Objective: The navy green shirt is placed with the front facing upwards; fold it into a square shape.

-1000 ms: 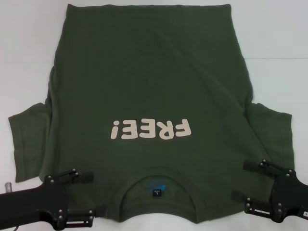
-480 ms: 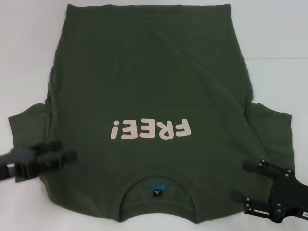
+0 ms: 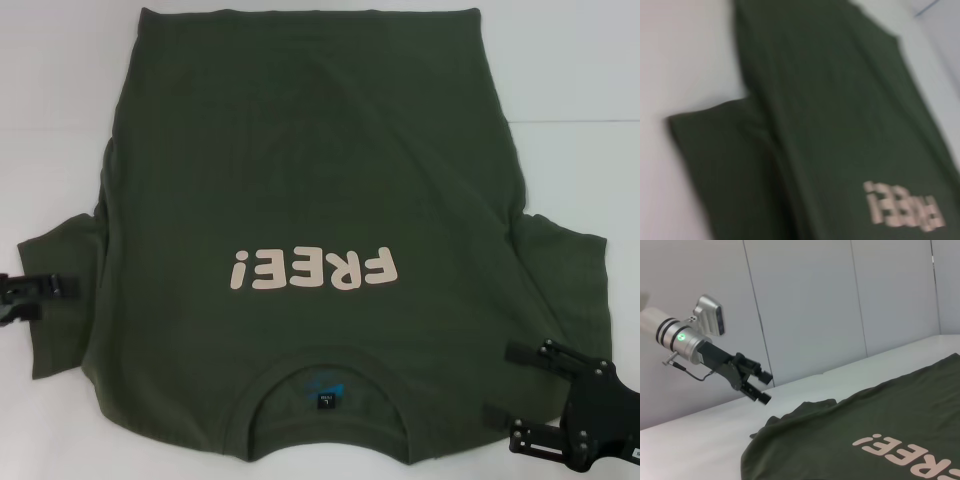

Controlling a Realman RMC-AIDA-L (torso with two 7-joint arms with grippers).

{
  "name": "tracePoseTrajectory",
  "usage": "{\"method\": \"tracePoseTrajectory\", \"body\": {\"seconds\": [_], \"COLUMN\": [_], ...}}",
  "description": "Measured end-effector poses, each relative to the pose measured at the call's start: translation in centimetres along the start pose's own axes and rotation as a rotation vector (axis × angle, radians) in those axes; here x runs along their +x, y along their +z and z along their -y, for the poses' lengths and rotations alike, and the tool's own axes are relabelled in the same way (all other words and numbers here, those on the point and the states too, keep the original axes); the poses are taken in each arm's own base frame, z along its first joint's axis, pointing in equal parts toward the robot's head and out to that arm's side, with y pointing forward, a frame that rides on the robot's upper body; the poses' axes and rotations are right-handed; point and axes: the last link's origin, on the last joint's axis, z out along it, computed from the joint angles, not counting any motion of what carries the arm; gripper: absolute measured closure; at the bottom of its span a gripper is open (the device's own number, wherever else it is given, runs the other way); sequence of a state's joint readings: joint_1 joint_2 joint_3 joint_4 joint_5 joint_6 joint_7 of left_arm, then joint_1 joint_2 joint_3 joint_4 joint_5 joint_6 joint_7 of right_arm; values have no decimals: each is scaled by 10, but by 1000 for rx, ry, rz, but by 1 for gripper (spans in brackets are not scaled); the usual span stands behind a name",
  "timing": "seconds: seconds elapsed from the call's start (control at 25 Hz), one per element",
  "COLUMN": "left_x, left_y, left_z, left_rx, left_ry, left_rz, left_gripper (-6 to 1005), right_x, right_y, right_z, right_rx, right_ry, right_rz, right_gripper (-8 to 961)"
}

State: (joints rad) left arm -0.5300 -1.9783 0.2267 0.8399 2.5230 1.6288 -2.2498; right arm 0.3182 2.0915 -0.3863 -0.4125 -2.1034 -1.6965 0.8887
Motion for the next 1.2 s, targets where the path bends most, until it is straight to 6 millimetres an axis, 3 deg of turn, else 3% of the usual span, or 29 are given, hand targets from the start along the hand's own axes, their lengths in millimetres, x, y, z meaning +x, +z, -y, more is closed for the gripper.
{"method": "tracePoseTrajectory", "body": {"seconds": [0.48, 1.2], "left_x": [12, 2], "left_y": [2, 22], "left_z": [24, 25], "left_rx": [203, 219], "left_ry": [-15, 16], "left_rz": [-9, 36], "left_gripper": [78, 82], "right_x": [0, 0], "right_y": [0, 1], "right_z": [0, -1], "right_rx": [-3, -4], "right_ry": [5, 10], "right_rz": [2, 4], "right_gripper": [73, 73]}}
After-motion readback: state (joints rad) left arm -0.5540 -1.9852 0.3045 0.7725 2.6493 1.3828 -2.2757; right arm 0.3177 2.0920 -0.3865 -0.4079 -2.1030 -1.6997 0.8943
